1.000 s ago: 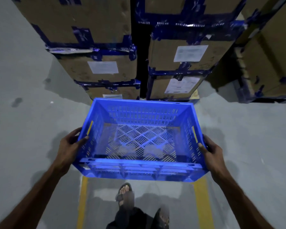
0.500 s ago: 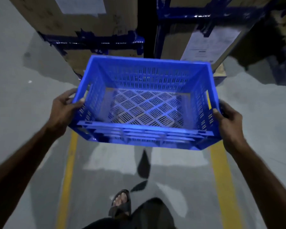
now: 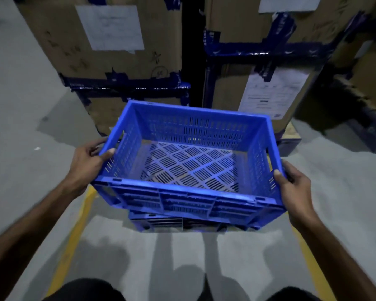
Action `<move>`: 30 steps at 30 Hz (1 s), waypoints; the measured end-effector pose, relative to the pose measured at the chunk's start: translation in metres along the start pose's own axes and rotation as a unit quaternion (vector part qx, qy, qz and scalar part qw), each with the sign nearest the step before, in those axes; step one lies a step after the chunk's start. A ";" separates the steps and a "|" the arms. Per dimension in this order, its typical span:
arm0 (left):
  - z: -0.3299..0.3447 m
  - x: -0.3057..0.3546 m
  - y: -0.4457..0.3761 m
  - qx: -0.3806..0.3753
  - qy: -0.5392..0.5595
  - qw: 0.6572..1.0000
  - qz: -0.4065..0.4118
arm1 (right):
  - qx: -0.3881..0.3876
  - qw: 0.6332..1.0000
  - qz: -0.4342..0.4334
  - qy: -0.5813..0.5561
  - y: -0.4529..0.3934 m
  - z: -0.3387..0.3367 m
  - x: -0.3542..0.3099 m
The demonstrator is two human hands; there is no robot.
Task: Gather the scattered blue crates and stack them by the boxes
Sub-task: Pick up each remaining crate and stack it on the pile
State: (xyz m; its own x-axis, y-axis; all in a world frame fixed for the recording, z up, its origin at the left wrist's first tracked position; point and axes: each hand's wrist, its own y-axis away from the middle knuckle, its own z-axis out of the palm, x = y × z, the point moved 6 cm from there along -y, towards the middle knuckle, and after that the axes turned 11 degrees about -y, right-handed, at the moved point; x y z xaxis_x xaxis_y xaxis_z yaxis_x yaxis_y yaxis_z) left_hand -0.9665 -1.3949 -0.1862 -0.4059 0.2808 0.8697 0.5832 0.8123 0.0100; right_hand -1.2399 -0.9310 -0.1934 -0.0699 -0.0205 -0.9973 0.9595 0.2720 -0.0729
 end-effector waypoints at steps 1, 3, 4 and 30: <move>0.001 -0.007 0.000 0.004 -0.013 1.000 0.002 | 0.000 1.000 -0.003 -0.006 0.000 0.001 0.003; 0.002 -0.015 0.000 0.012 -0.020 1.000 0.002 | -0.001 1.000 -0.014 -0.014 0.001 0.005 0.000; 0.003 -0.017 0.001 0.015 -0.017 1.000 0.000 | -0.002 1.000 -0.018 -0.006 0.002 0.007 -0.002; 0.039 0.043 0.108 -0.064 -0.442 0.813 0.374 | -0.254 0.813 -0.245 0.463 0.069 0.048 -0.028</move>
State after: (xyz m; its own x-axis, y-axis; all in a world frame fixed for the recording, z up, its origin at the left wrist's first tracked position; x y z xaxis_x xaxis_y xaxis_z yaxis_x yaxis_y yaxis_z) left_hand -0.9481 -1.2751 -0.1668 -0.2177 0.9753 -0.0369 0.9449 0.2011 -0.2584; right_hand -1.1591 -0.9578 -0.1708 -0.8112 0.4229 -0.4039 0.5343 0.8167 -0.2179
